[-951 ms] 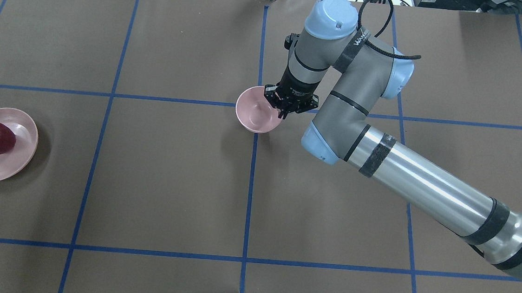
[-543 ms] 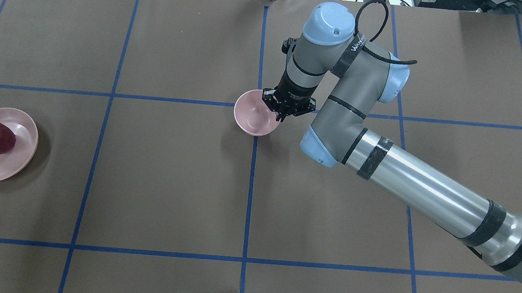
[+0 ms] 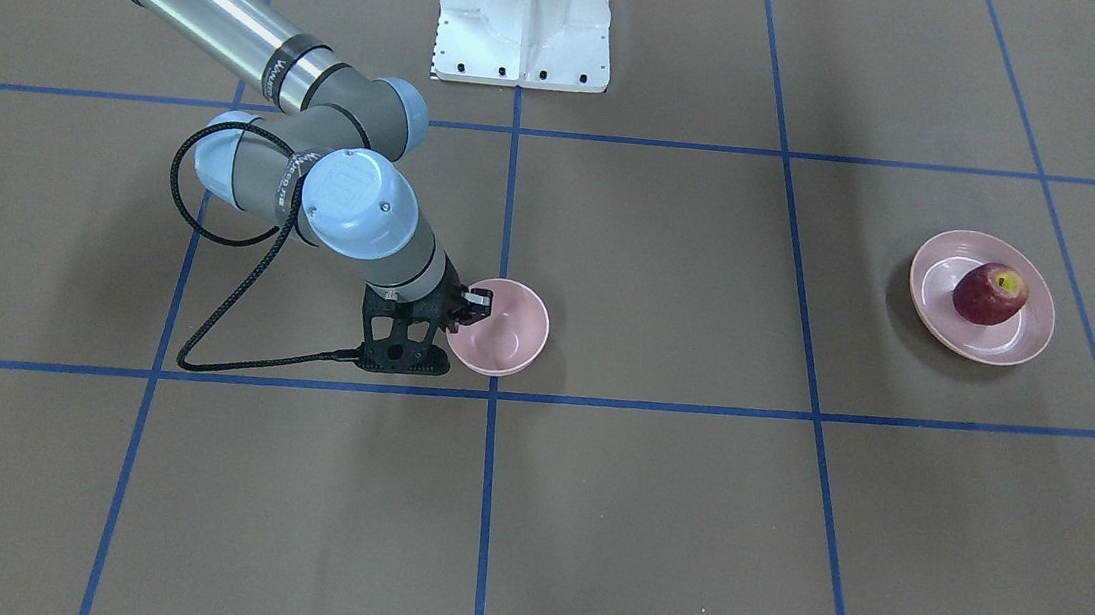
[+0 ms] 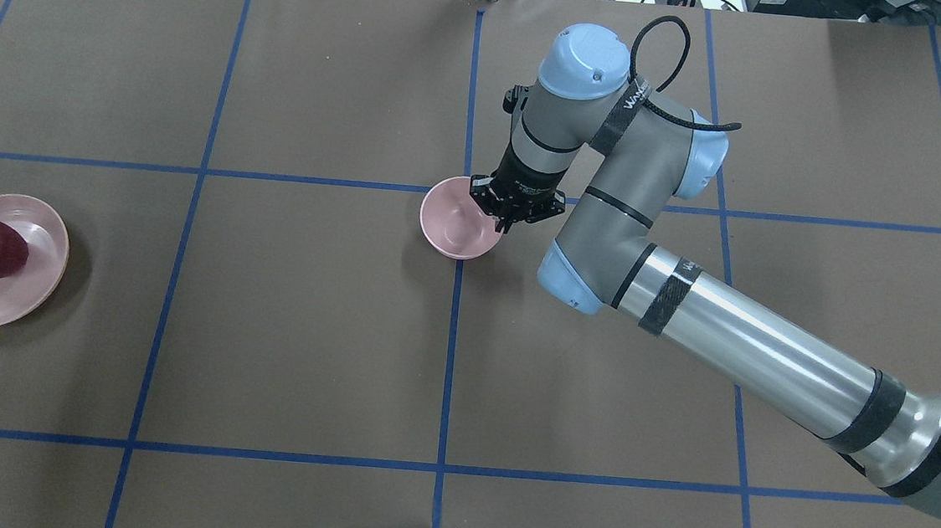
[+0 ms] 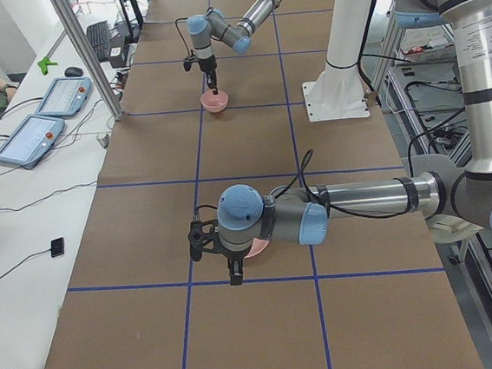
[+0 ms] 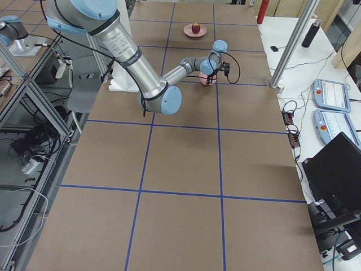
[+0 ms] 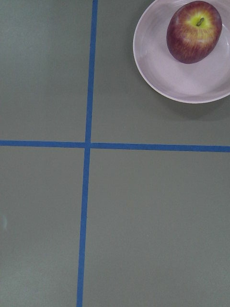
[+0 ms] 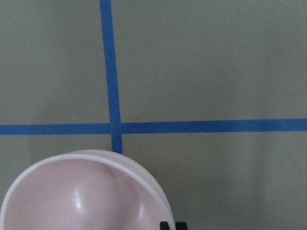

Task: Move apple from plate to bowl
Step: 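Open the right gripper and raise it away from the bowl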

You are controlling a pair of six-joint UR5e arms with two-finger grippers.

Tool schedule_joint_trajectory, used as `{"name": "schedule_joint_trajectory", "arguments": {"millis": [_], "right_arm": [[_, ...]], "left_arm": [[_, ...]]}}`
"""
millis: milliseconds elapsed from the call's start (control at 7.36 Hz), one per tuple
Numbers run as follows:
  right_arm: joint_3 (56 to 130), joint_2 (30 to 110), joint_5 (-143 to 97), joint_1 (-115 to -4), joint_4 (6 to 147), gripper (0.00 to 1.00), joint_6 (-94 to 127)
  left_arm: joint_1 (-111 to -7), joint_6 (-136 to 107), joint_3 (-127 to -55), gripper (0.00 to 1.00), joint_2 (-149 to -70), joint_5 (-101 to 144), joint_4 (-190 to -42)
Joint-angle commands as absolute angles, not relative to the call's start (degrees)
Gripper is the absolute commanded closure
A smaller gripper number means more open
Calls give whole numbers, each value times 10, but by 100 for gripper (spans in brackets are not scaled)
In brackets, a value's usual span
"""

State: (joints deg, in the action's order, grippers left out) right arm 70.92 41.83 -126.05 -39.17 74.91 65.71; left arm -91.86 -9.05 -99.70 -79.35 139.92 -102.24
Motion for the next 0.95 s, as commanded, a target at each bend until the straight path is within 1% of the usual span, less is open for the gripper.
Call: {"name": "schedule_joint_trajectory", "arguments": {"millis": [0, 136, 272, 543, 815], "right_arm": [[710, 417, -1260, -390, 744, 1, 657], [718, 417, -1262, -393, 734, 0, 665], [742, 417, -1263, -402, 734, 0, 671], [814, 430, -1282, -439, 744, 0, 684], [889, 503, -1323, -519, 744, 0, 672]], "left_arm": [[-919, -91, -1001, 2, -791, 1399, -1022], [-919, -91, -1005, 2, -791, 1399, -1022], [-919, -91, -1009, 2, -794, 1392, -1021], [-918, -100, -1040, 2, -797, 1391, -1016], [-889, -225, -1068, 2, -807, 1392, -1022]]}}
